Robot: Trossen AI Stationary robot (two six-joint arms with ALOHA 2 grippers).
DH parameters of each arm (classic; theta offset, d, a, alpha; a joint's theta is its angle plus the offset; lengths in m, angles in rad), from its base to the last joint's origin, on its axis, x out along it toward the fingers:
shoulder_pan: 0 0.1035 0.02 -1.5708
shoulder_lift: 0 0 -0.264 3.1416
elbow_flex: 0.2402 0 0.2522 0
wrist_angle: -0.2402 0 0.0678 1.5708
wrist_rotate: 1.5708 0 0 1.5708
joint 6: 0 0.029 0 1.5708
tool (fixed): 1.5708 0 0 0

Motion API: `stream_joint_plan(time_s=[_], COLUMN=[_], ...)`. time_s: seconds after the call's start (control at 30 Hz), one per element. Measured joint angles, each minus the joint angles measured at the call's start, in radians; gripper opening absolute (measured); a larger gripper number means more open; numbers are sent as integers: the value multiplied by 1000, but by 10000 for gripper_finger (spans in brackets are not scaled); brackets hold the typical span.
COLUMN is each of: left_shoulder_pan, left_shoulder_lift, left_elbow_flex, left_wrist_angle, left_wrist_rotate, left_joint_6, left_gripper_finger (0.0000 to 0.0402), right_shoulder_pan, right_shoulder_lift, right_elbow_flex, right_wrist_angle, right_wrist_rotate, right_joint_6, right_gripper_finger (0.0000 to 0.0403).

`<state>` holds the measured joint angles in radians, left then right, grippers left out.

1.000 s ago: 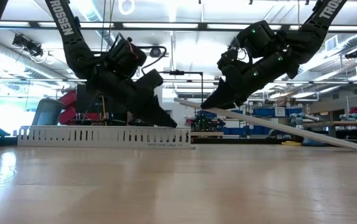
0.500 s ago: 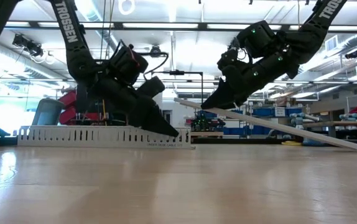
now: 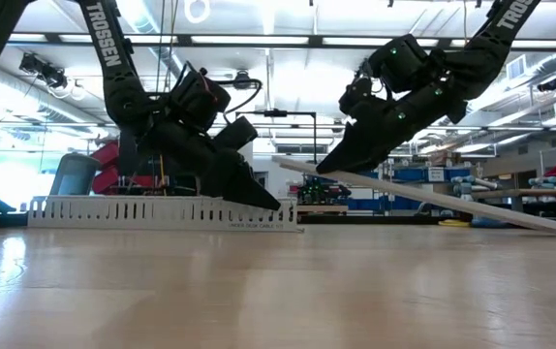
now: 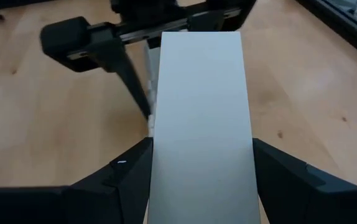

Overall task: Ziptie cables
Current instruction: Close the white cable duct with the white cable duct cover

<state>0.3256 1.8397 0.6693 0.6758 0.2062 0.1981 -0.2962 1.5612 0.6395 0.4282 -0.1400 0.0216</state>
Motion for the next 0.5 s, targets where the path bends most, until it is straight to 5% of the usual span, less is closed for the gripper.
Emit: stream_joint_plan(time_s=[0.5], left_shoulder_pan=[0], left_shoulder_lift=[0], left_elbow_flex=[0], left_wrist_angle=[1], left_wrist_rotate=[53], left_joint_6=[-1], left_gripper_finger=[230], right_shoulder_pan=[17], right_shoulder_lift=[6], right_elbow_flex=[0], right_wrist_angle=[-98], right_wrist_rotate=[-100], right_joint_6=[-30], right_gripper_finger=[235])
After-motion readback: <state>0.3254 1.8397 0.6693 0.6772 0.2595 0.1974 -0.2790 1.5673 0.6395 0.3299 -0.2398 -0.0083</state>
